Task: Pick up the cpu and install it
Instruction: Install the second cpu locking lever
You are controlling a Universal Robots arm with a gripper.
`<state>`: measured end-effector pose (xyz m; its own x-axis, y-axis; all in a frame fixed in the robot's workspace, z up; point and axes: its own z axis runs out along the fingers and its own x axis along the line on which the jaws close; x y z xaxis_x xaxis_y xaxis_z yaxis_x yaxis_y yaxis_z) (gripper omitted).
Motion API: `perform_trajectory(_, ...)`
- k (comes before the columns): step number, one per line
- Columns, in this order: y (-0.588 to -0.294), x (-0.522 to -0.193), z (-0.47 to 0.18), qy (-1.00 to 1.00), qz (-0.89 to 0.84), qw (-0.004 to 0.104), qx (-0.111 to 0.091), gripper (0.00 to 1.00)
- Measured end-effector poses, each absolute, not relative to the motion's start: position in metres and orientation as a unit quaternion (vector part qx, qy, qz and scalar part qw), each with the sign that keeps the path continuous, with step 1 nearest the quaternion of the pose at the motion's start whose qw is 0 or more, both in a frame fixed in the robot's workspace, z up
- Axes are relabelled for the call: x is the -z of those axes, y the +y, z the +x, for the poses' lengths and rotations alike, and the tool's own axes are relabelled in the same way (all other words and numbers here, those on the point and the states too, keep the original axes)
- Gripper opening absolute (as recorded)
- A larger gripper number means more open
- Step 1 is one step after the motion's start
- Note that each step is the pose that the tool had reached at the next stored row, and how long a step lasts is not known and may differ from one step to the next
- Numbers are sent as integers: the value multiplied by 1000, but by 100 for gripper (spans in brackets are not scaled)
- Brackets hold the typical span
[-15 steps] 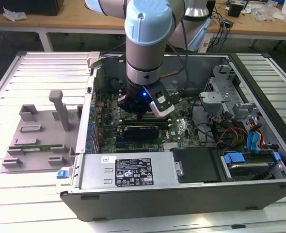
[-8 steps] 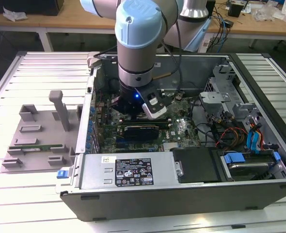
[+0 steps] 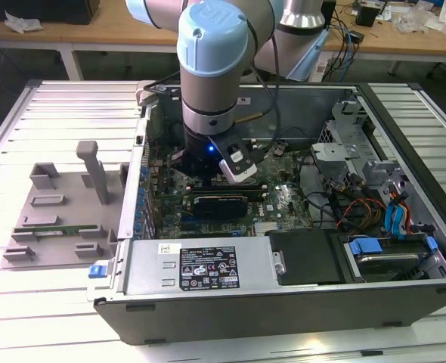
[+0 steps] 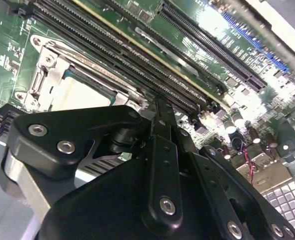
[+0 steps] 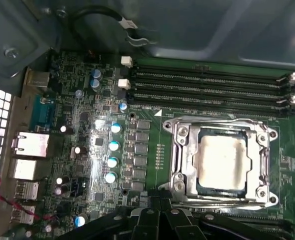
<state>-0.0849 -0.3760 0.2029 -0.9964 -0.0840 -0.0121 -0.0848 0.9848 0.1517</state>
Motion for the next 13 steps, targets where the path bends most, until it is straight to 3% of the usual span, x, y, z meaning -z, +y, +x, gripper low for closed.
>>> perform_trajectory(13,-370,-208,-81,996,-52,3,-75,11)
